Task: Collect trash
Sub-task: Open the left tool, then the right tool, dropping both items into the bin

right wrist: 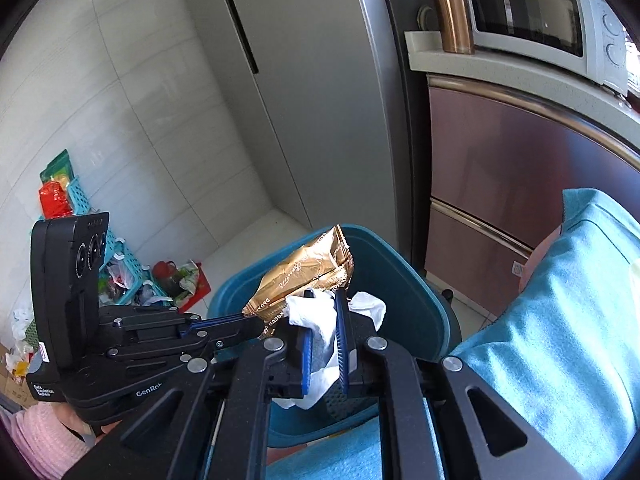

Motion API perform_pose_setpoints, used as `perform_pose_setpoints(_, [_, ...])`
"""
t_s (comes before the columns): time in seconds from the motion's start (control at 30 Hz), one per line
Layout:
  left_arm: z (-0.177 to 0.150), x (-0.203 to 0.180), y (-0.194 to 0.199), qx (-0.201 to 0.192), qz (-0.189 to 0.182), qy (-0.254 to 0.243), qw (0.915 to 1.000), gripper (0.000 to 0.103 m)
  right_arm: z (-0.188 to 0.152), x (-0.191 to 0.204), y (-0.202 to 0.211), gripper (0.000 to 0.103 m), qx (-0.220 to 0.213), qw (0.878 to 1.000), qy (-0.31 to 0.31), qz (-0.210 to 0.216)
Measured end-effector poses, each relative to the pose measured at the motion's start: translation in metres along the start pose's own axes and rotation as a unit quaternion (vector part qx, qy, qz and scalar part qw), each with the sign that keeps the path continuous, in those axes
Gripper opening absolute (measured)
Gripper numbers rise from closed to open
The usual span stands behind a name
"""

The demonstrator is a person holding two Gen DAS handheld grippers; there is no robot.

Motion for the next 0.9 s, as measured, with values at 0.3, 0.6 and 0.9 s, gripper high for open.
perform_pose_setpoints(0.3, [-0.006,0.001,-0.032,0.017,0.003,0.004,0.9999,0.003,-0.005,-0.017,-0.004,0.023,0.007,0.999,-0.034,-0.014])
perform_pose_setpoints(0.6, [-0.004,-0.002,-0.021,-0.003,0.004,0.005,1.0,0.003,-0.003,-0.024,0.001,0.029,-0.005,0.999,-0.045,-0.012])
perform_pose_setpoints(0.9, [0.005,-0.022,0.018,-0.049,-0.023,-0.004,0.9985,0.021,0.0,-0.02,0.038,0.031,-0.038,0.998,-0.044,0.0])
Point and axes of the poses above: each gripper's, at about its wrist camera, not at the fingertips, and y roughly against the way its jaws point, x to its left, z to its top, the point moved 6 cm from there along -y, roughly the way its jaws point, and after that the axes turned 14 degrees about -x, right-handed, at the moved point
